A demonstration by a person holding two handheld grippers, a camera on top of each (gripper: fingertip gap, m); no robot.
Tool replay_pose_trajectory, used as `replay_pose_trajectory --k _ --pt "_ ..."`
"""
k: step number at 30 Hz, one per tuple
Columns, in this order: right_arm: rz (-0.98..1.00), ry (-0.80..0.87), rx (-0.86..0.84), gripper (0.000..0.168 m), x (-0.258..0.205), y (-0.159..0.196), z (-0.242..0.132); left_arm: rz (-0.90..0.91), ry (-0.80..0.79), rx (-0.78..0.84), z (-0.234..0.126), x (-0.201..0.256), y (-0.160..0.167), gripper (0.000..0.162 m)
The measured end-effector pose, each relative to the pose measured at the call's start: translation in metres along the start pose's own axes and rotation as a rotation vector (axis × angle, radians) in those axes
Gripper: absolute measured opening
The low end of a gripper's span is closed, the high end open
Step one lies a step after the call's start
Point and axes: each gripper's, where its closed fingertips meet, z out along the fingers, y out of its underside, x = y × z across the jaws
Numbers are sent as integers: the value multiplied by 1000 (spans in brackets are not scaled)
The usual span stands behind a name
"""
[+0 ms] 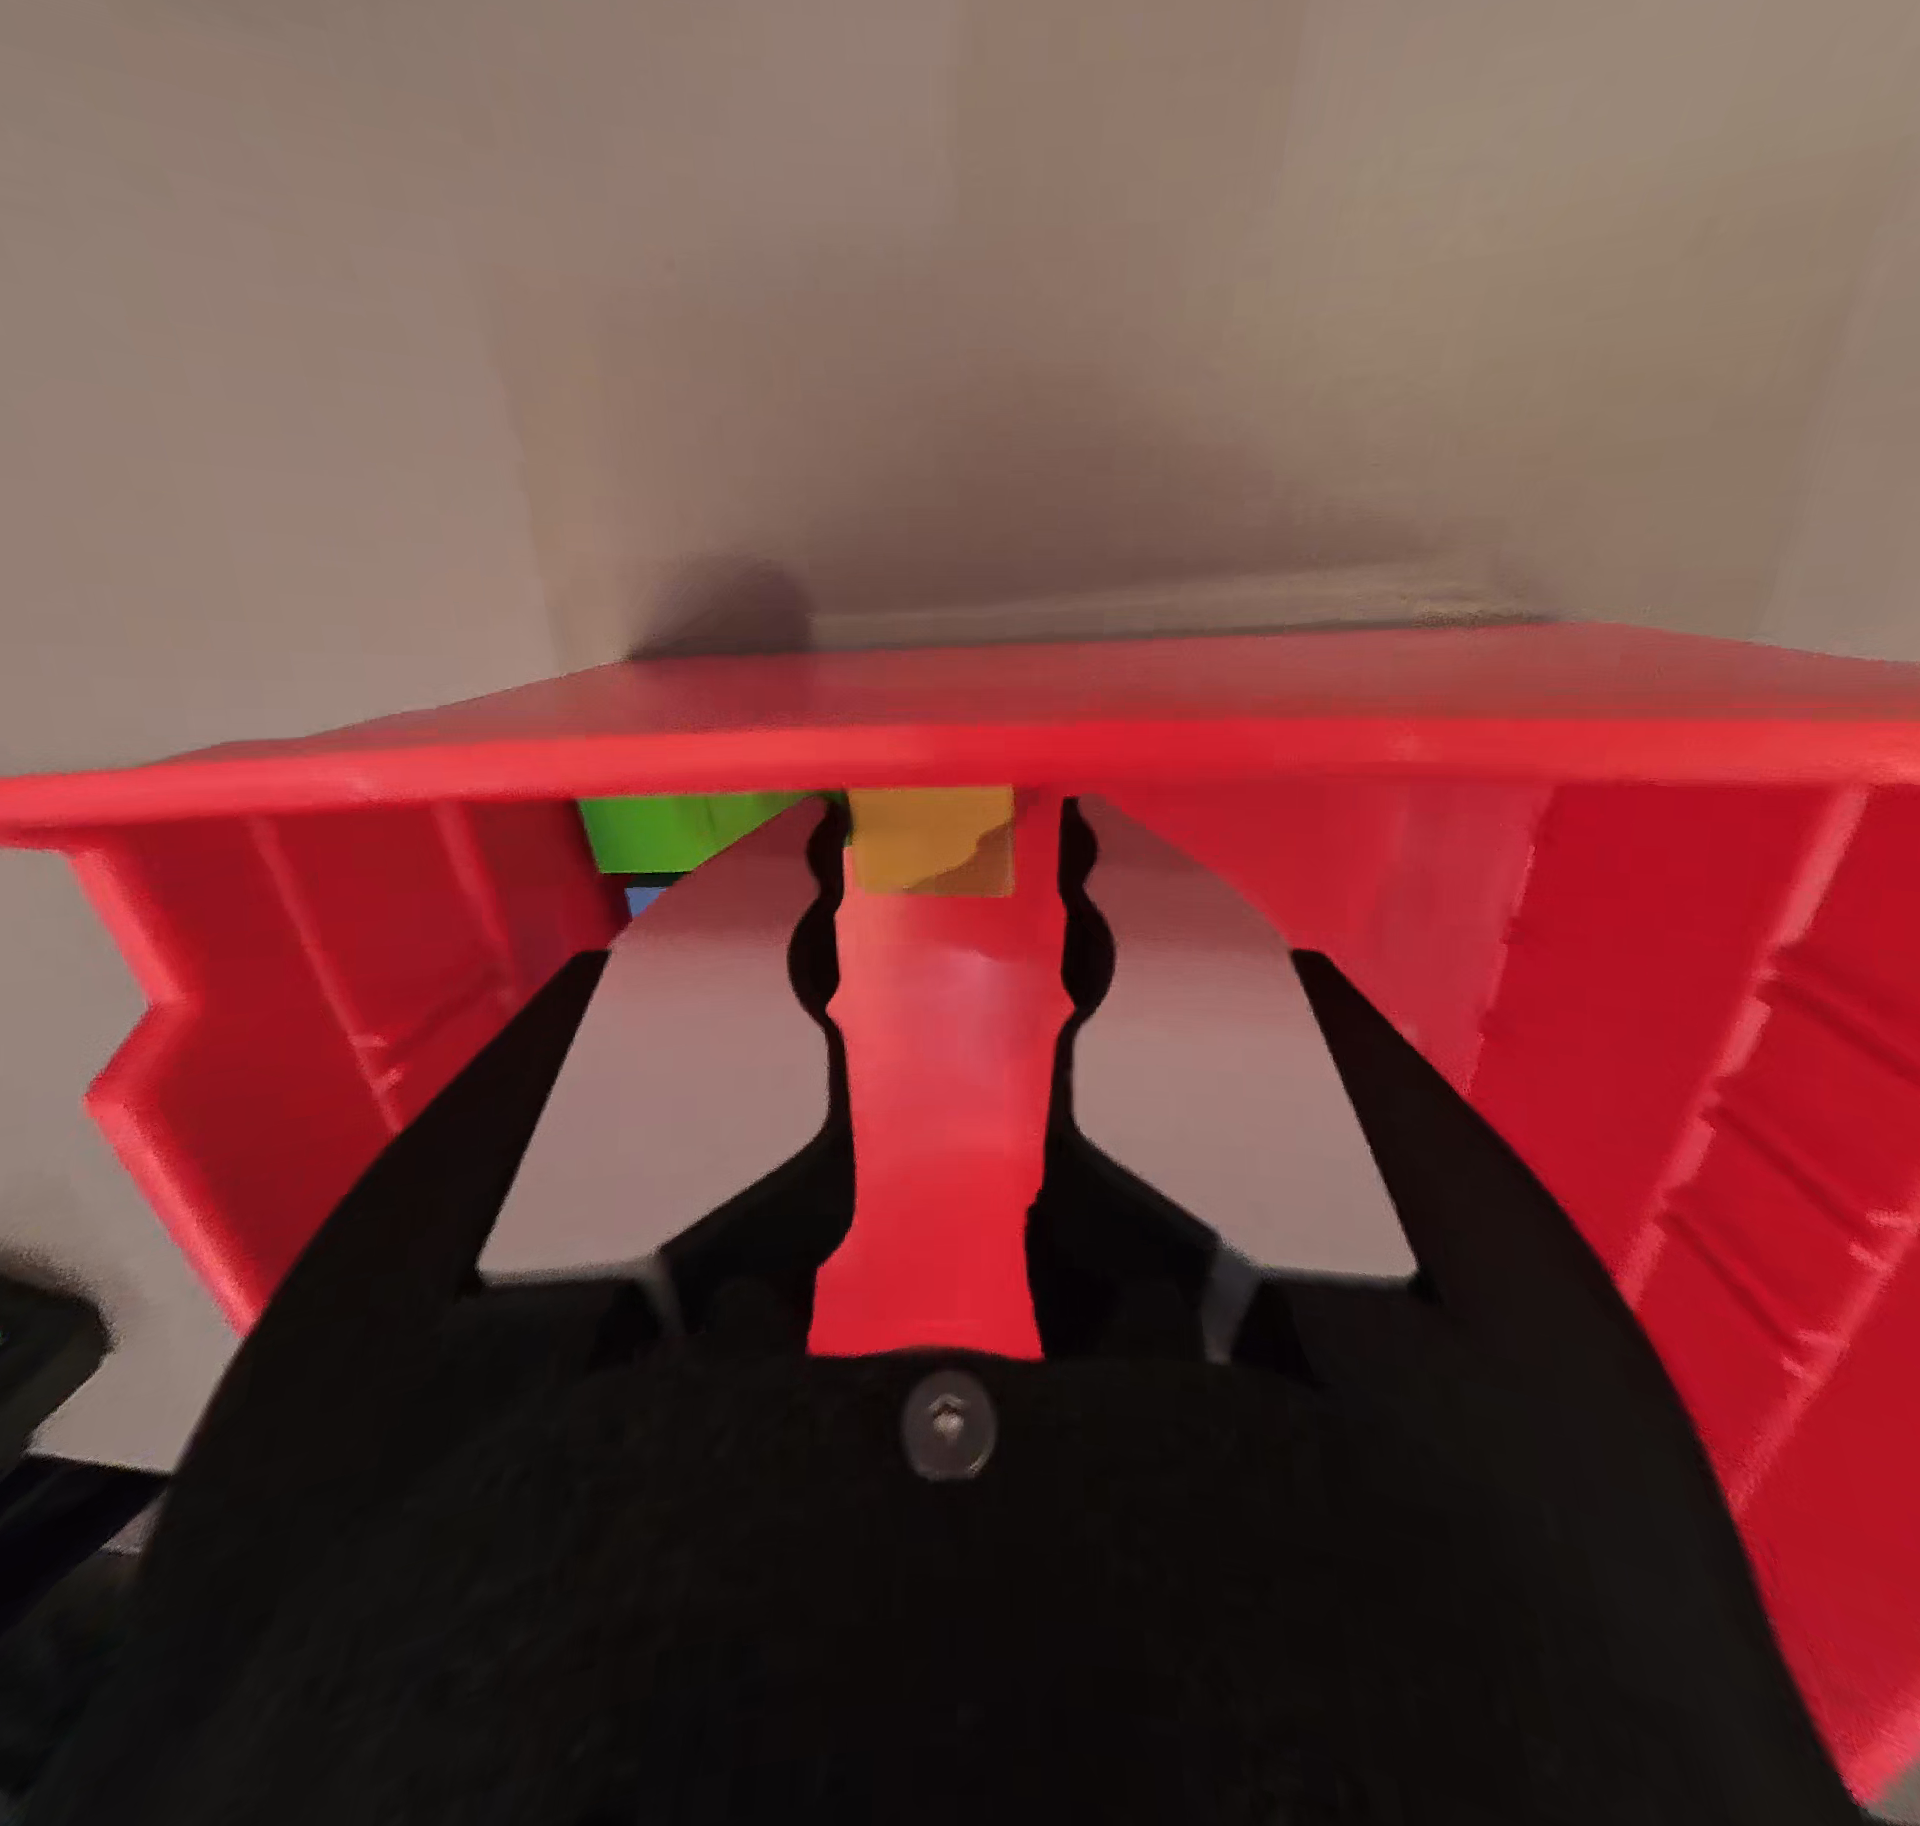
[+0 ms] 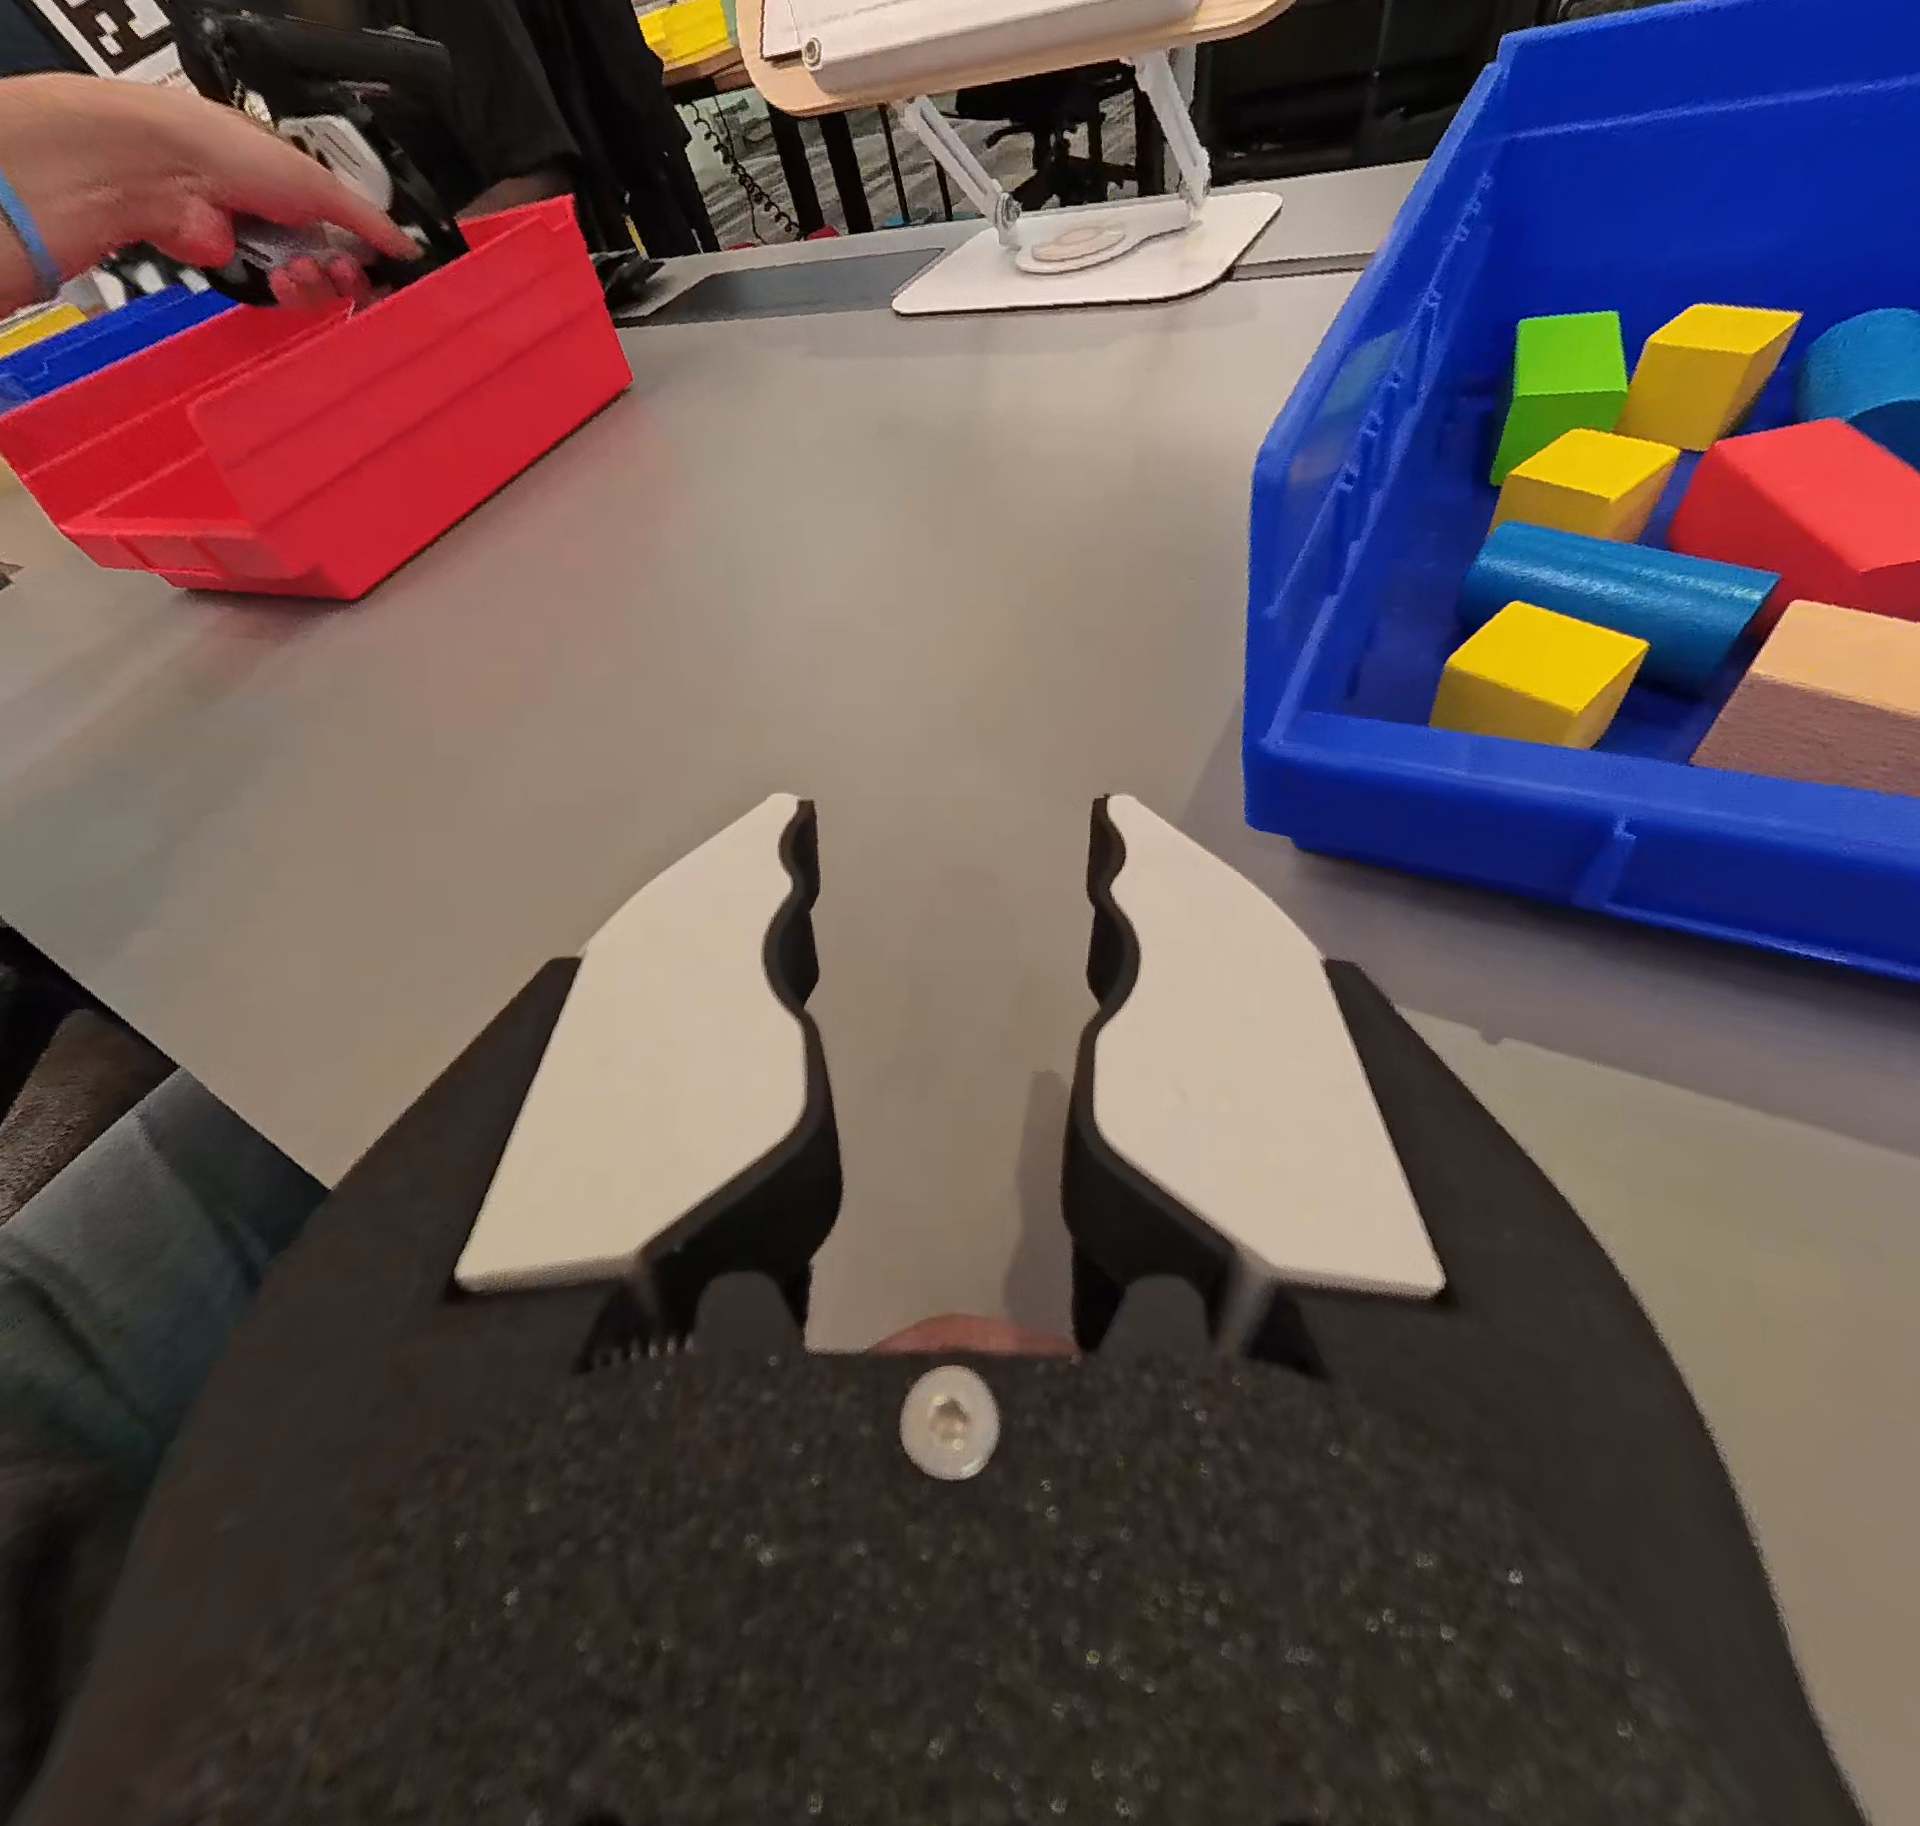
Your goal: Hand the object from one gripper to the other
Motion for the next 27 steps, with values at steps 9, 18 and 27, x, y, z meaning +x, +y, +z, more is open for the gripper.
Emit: replay_pose_trajectory --k 9,18,27 --pt "-7 -21 -11 50 -6 1 3 60 -80 23 0 -1 4 30" --pt "-63 -18 11 49 -3 -5 1 -136 666 338 -89 42 27 30" --pt "-239 -315 176 49 -59 -98 80 11 1588 306 -242 222 108 29"
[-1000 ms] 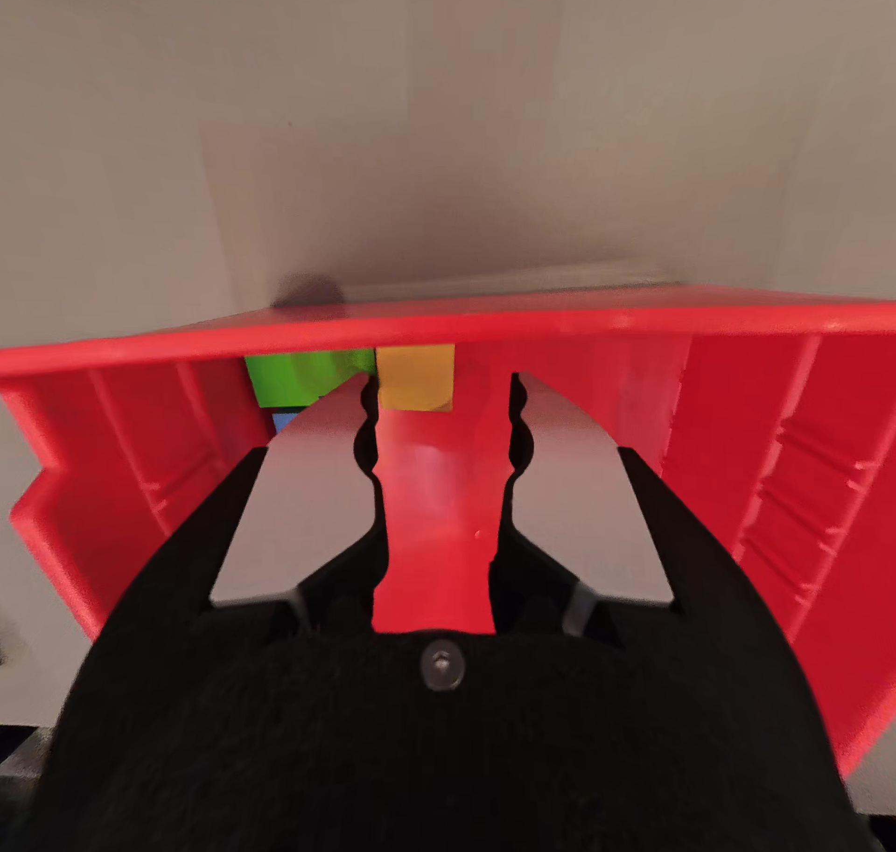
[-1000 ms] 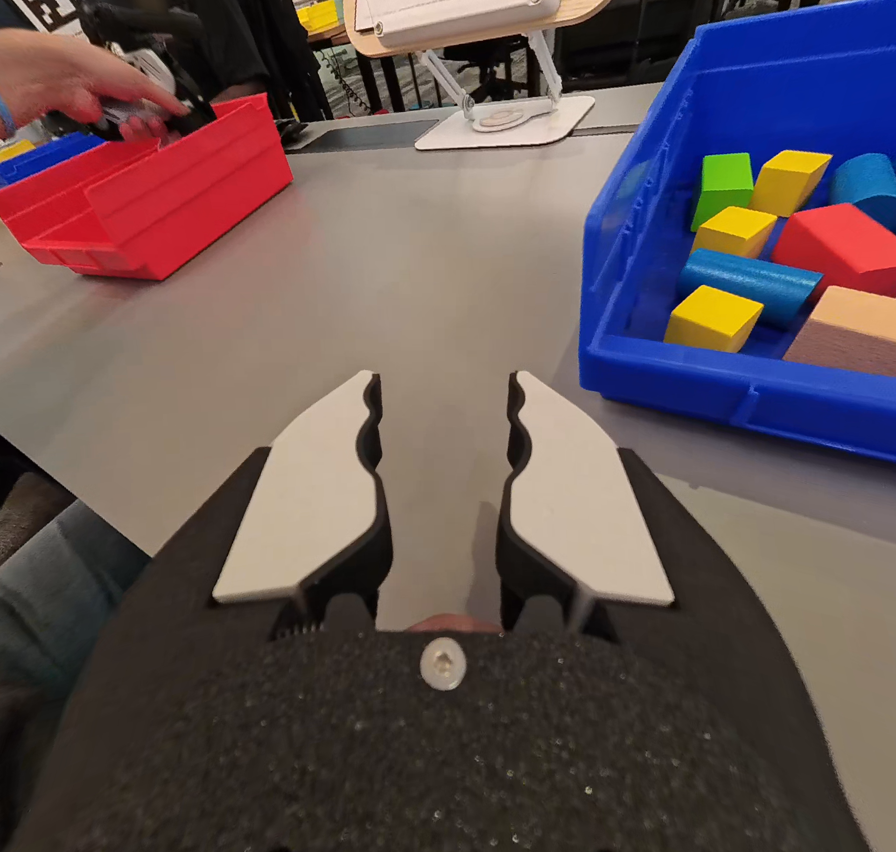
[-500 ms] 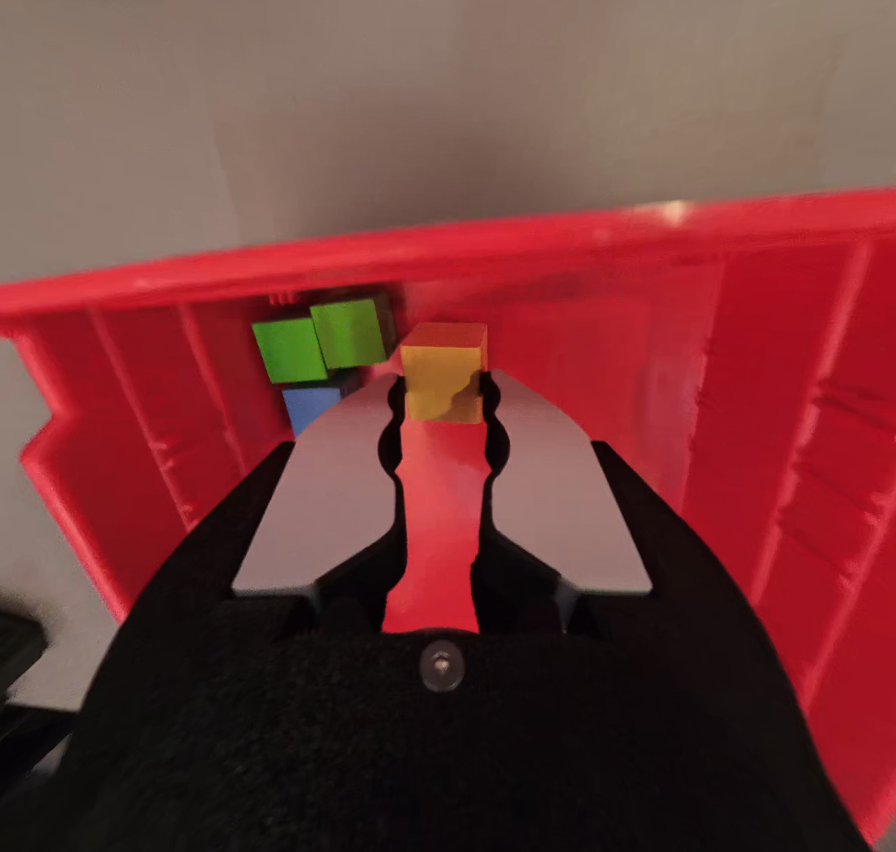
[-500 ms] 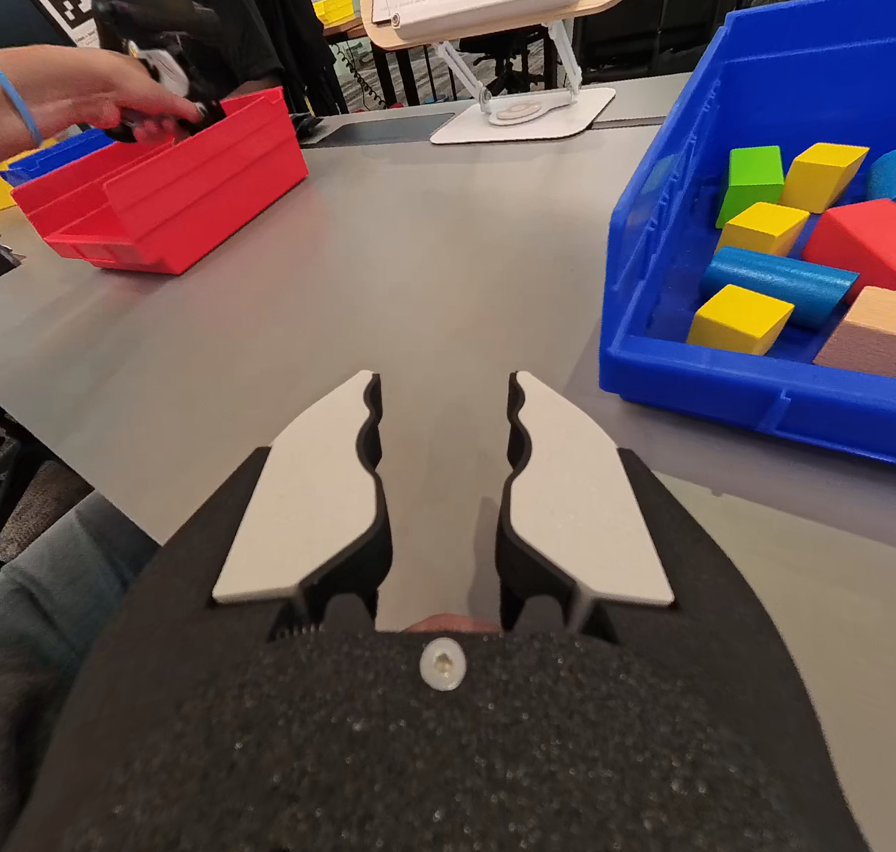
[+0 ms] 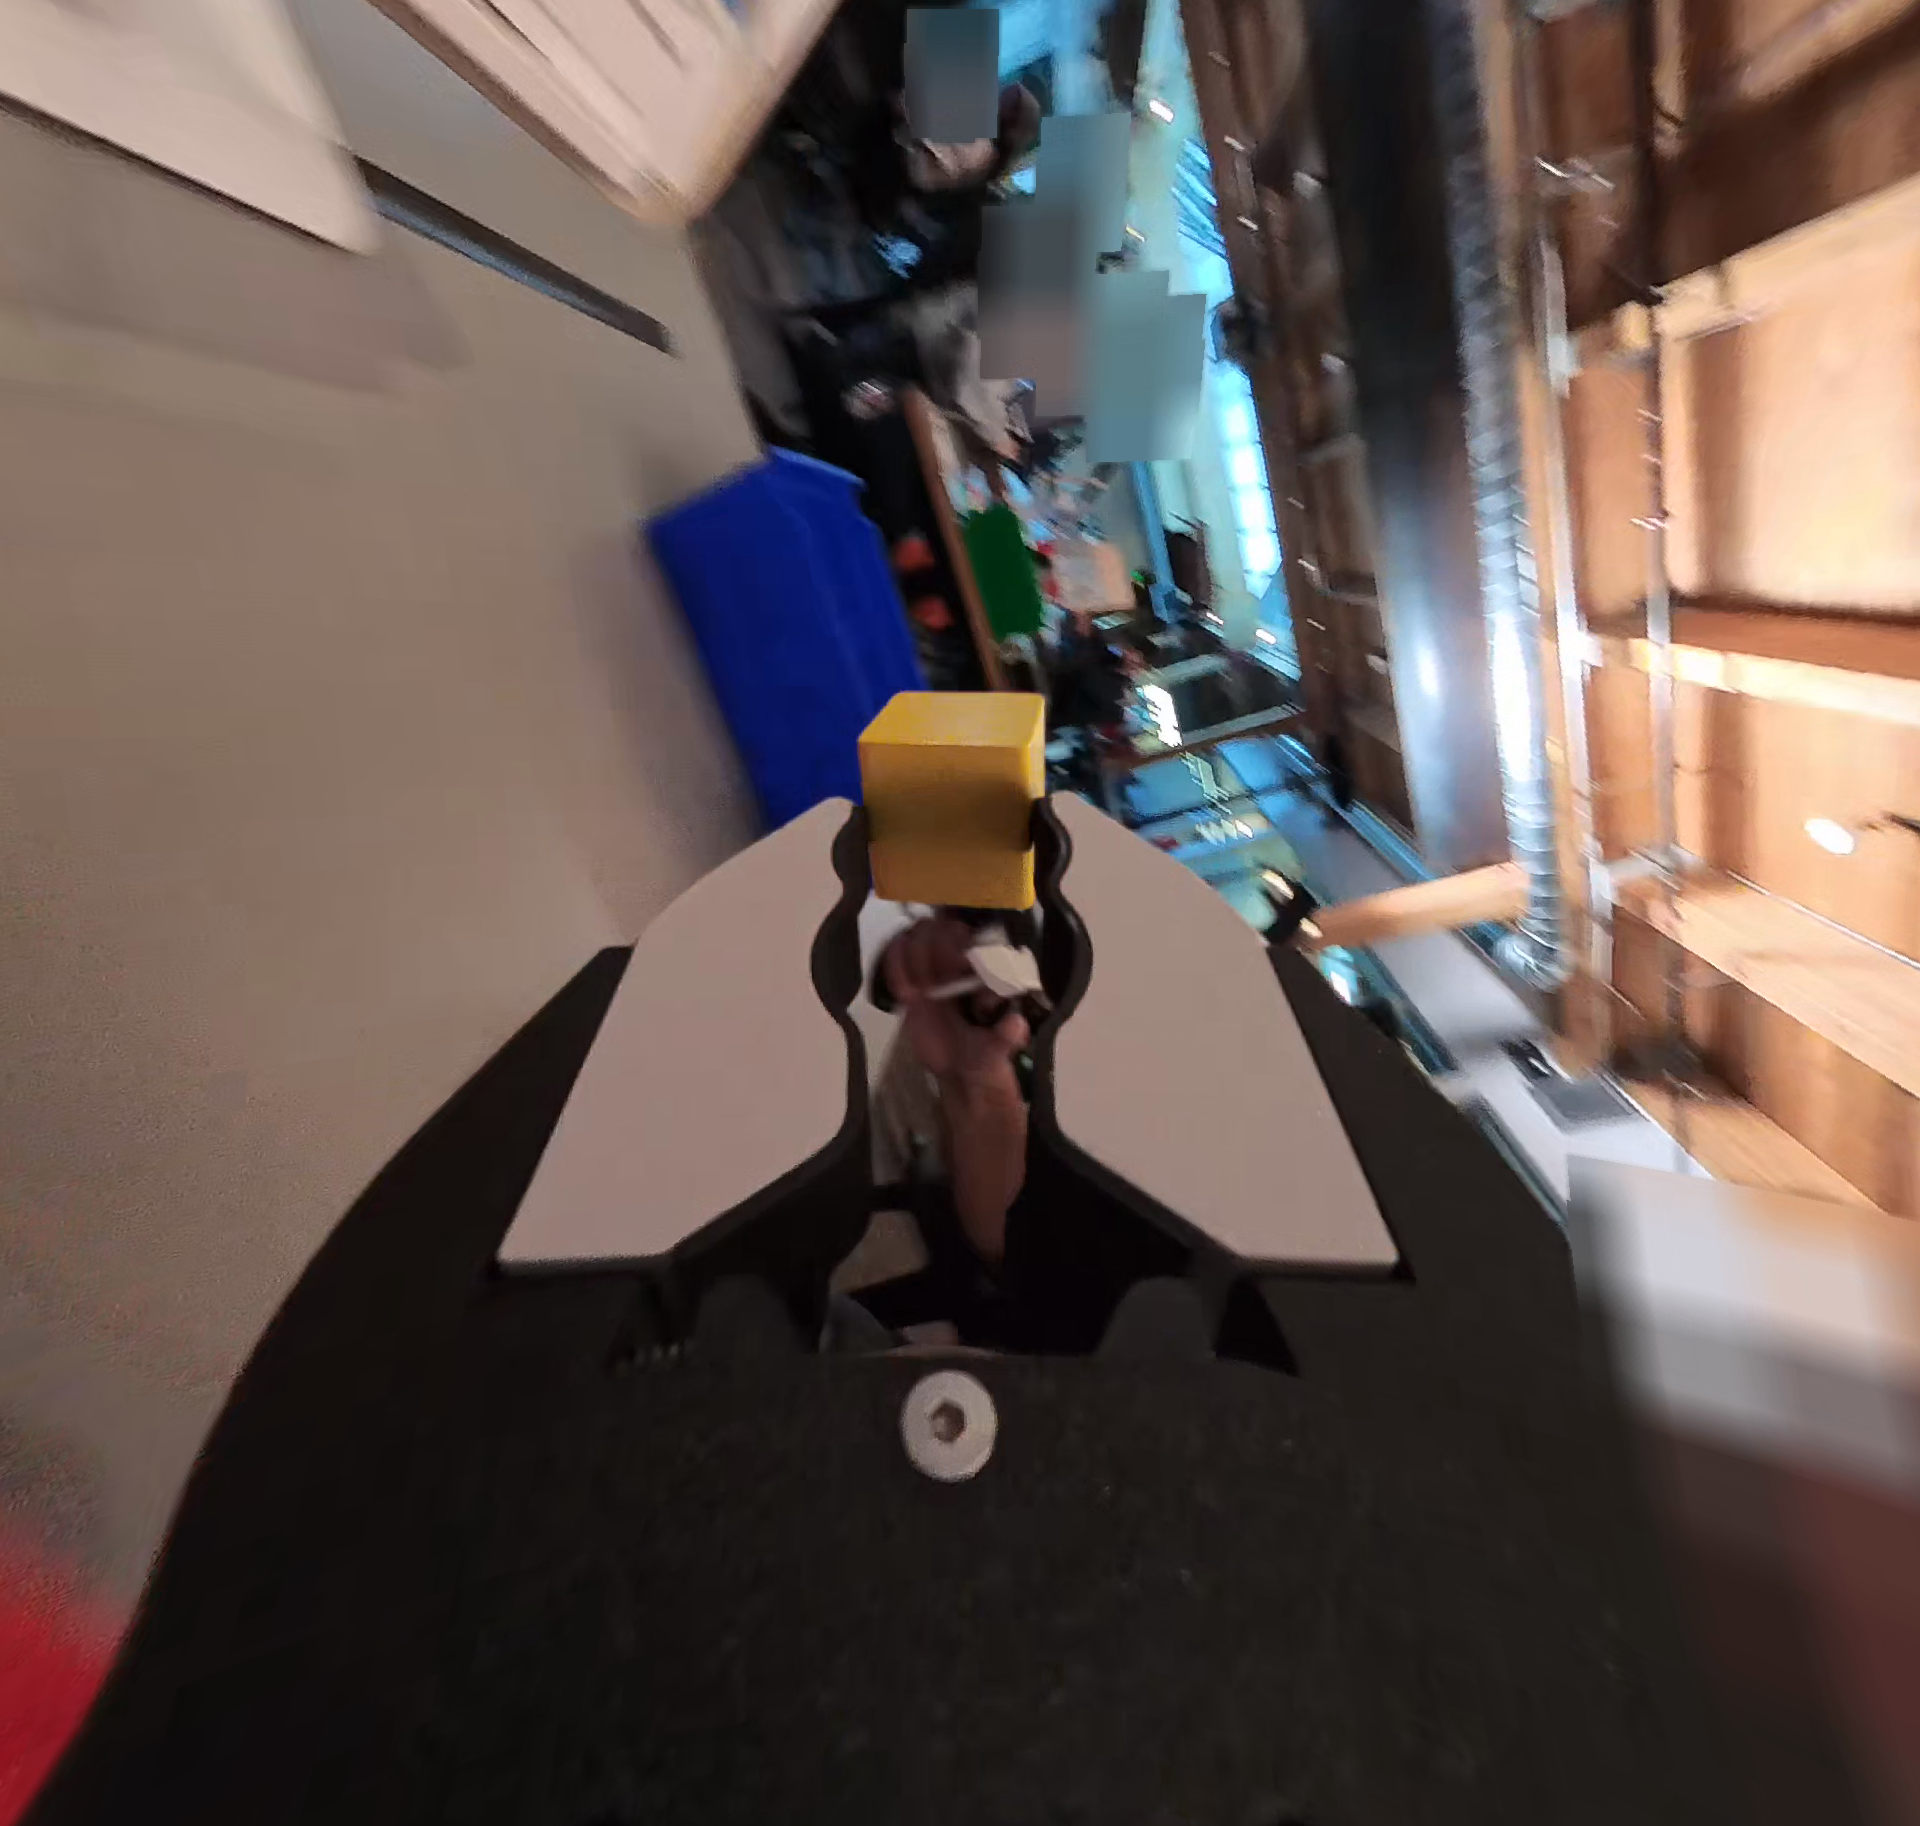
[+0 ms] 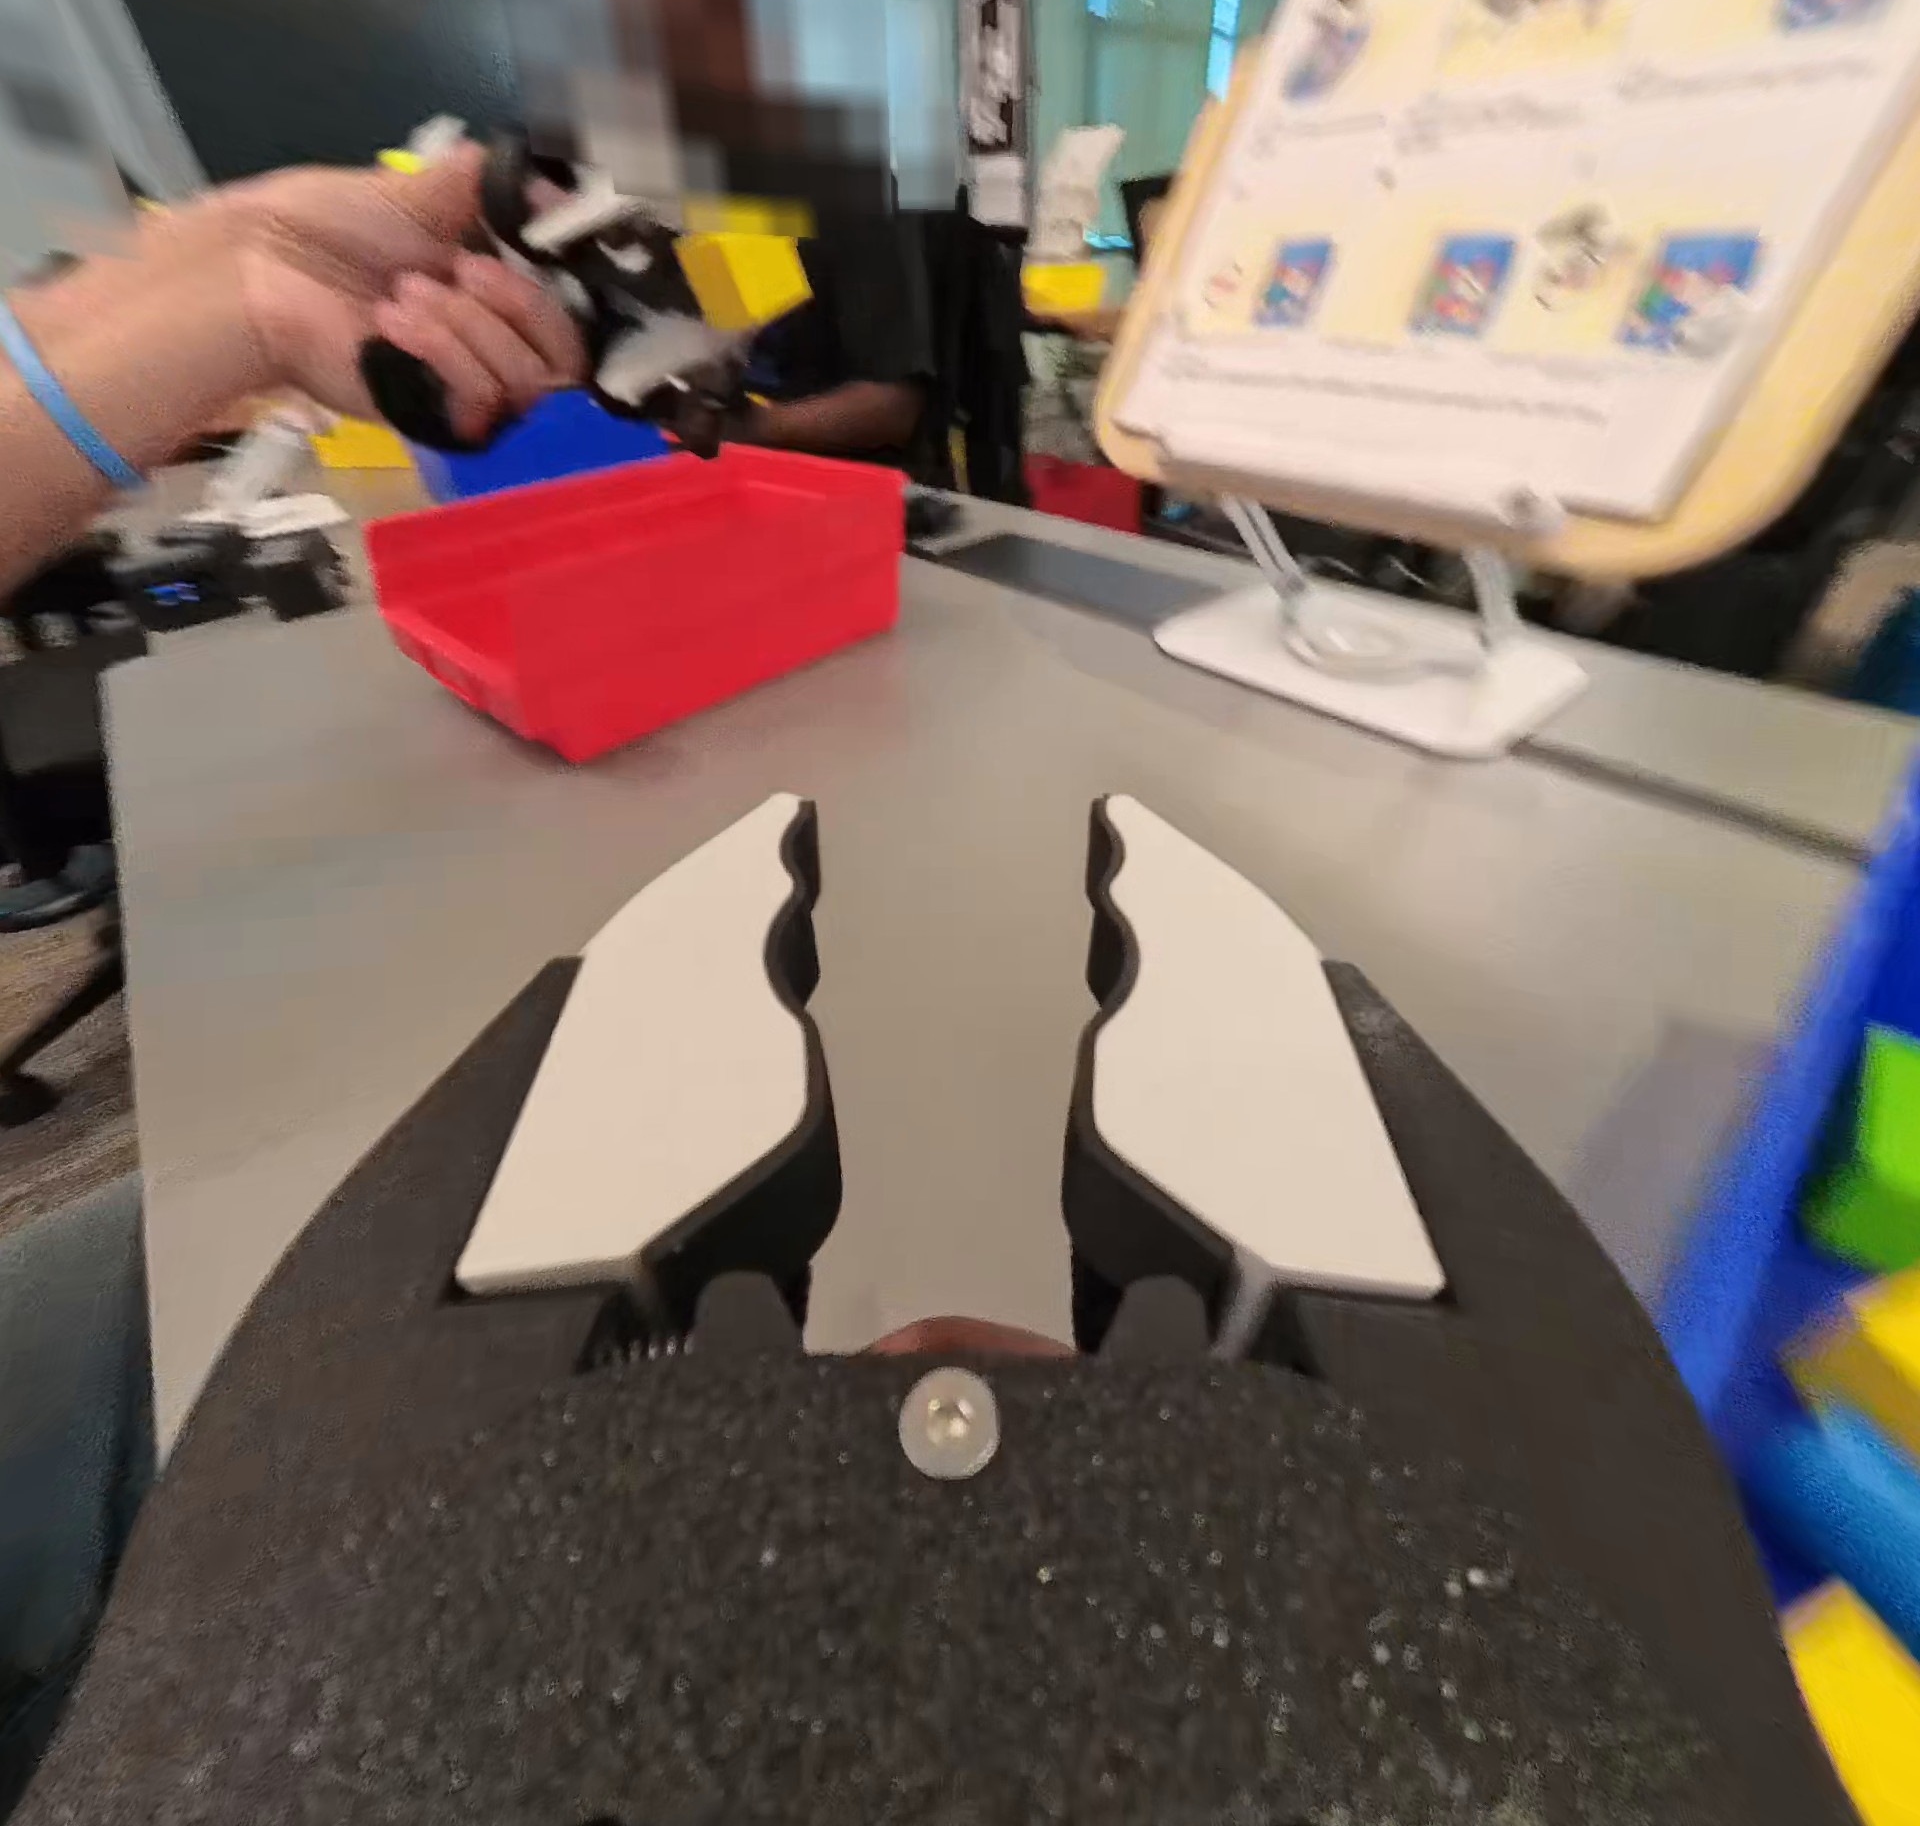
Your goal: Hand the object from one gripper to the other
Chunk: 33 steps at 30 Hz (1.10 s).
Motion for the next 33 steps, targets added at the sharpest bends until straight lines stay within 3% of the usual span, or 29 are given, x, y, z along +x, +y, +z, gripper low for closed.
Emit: replay_pose_trajectory --k 4,8,13,17,24,26,30,33 --pt "-123 -261 -11 52 -33 -46 61 -45 199 -128 70 31 60 29" --pt "-195 -377 -99 53 -53 -59 87 -57 288 -193 101 42 102 29" --pt "-230 -381 -59 51 -62 -75 84 -71 308 -212 110 44 124 29" --pt "-297 -405 -133 37 -69 -68 79 -67 313 -229 113 50 134 29" --pt "-323 -375 -148 36 -76 -66 62 -36 269 -236 108 51 151 30" --pt "-302 -325 -151 36 -60 -72 48 7 222 -190 93 48 156 49" --pt "-218 -84 -188 36 27 -97 -7 189 16 -80 53 32 189 48" --pt "-109 262 -384 36 131 -81 -57 372 -160 -15 26 10 223 46"
